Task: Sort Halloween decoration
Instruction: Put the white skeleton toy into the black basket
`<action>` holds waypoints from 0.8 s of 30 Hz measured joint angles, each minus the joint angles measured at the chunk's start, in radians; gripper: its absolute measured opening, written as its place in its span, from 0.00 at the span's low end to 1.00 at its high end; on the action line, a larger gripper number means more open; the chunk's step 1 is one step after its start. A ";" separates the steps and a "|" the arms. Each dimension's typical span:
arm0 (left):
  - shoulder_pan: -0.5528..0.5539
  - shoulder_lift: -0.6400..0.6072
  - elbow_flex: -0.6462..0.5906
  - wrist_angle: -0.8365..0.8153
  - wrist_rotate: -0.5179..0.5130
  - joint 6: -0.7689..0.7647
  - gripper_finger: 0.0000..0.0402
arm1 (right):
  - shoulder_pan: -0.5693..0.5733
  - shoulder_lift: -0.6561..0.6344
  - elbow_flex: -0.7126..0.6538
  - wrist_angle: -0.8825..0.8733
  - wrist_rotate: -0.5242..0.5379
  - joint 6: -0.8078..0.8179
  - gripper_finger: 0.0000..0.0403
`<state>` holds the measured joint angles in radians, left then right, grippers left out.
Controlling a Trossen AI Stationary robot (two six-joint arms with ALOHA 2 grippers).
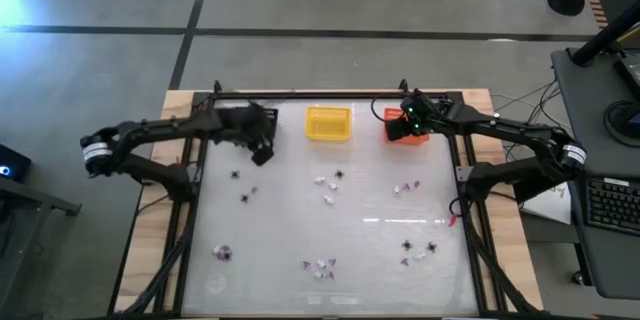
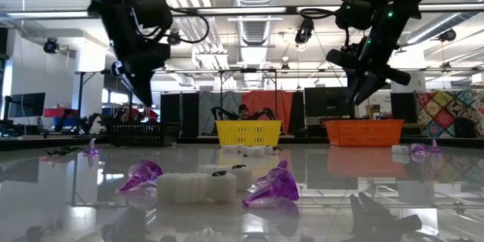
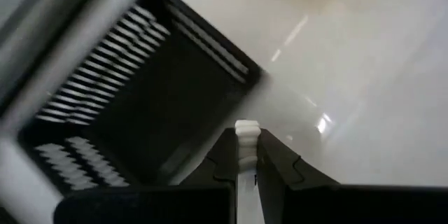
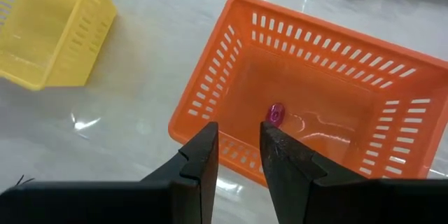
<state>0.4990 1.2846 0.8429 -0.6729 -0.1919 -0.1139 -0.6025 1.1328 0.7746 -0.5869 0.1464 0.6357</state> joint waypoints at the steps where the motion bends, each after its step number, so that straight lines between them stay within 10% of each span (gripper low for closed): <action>1: 0.034 0.002 0.015 0.003 0.003 0.015 0.00 | 0.000 0.000 0.000 0.000 -0.001 0.000 0.24; 11: 0.264 0.029 0.081 0.000 0.127 0.128 0.00 | 0.000 0.000 0.000 0.000 -0.050 0.000 0.24; 24: 0.301 0.144 0.076 0.004 0.206 0.212 0.05 | 0.000 0.000 0.000 0.000 -0.051 0.003 0.24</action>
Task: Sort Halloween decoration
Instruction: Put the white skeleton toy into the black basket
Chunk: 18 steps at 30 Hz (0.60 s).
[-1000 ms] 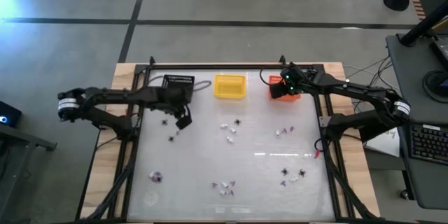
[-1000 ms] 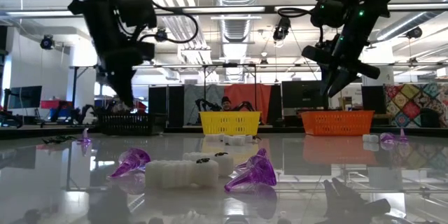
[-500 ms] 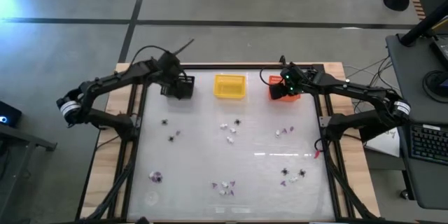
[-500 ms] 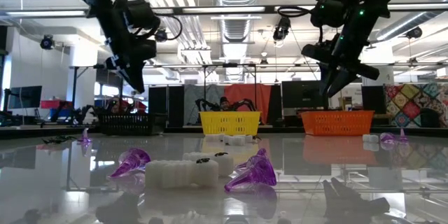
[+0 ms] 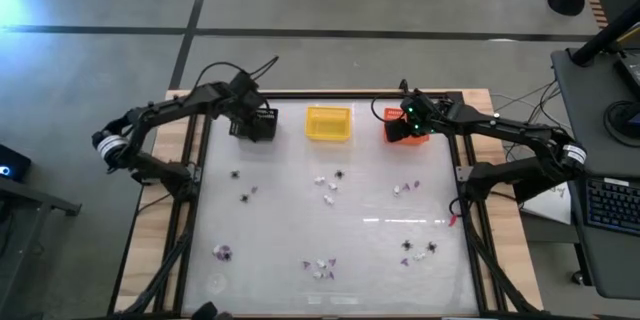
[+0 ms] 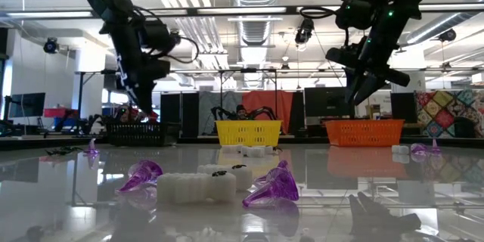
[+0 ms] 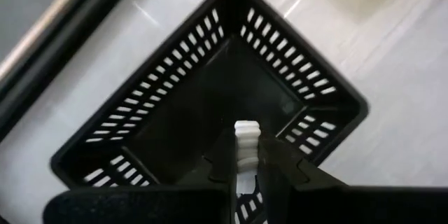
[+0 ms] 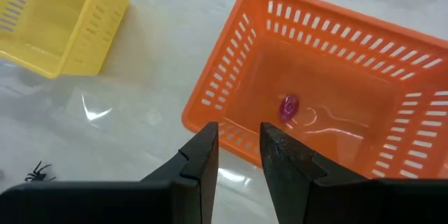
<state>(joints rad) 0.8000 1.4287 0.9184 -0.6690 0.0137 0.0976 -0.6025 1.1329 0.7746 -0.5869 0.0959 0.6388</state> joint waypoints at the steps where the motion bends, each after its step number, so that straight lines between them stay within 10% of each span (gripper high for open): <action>1: 0.000 0.013 0.000 0.002 0.000 0.002 0.05 | 0.000 0.000 0.000 0.000 0.000 0.000 0.24; 18: 0.000 0.037 -0.001 0.025 -0.002 -0.005 0.19 | 0.000 0.000 0.000 0.000 -0.003 0.001 0.24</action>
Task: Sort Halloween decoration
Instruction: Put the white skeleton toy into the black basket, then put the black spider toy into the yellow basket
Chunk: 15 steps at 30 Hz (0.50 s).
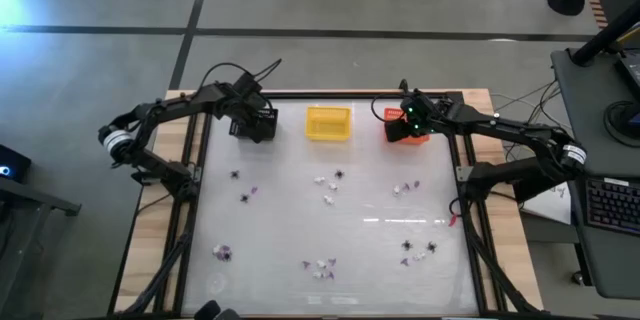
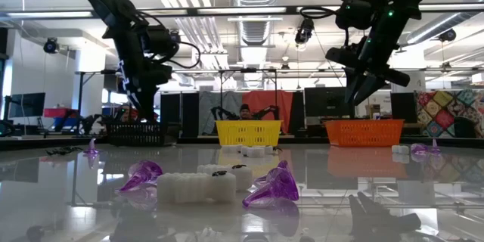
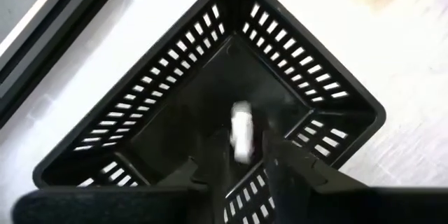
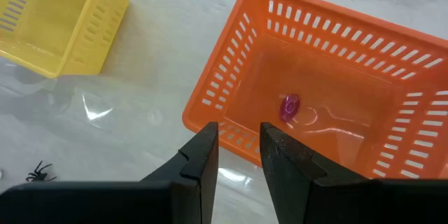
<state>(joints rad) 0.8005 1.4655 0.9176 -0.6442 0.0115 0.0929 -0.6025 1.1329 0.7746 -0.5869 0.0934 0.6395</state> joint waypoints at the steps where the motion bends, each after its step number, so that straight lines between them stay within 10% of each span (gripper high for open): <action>1: 0.000 -0.004 0.000 0.000 0.000 0.000 0.21 | 0.000 0.000 0.000 0.000 0.000 0.000 0.24; 15: -0.029 -0.139 0.000 -0.081 0.066 -0.065 0.26 | 0.033 0.000 0.000 0.069 -0.151 -0.012 0.24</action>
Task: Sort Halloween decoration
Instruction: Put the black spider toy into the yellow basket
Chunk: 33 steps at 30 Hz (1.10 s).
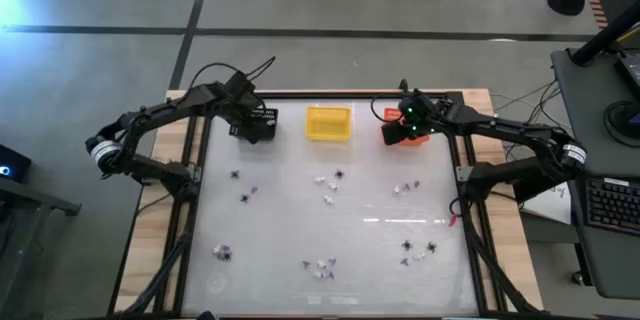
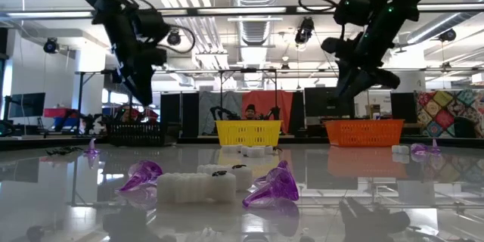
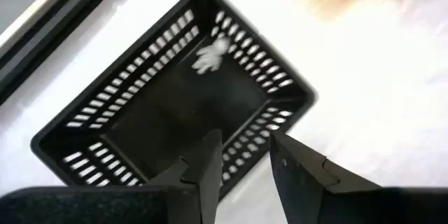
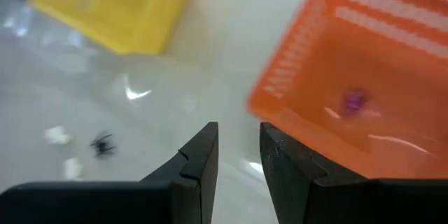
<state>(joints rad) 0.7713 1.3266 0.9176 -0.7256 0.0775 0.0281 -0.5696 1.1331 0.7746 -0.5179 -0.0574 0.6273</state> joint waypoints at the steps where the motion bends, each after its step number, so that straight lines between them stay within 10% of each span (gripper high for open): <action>1: -0.008 -0.017 0.000 0.001 0.010 -0.009 0.25 | 0.013 0.000 0.000 0.015 -0.009 0.000 0.24; 24: -0.164 -0.217 0.000 0.008 0.018 -0.127 0.24 | 0.228 0.107 0.000 0.384 -0.031 -0.653 0.24; 33: -0.164 -0.215 0.000 0.007 0.014 -0.131 0.24 | 0.250 0.250 0.062 0.416 -0.052 -0.590 0.28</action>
<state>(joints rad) 0.6071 1.1118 0.9176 -0.7185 0.0917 -0.1029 -0.3195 1.3831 0.8370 -0.1023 -0.1093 0.0370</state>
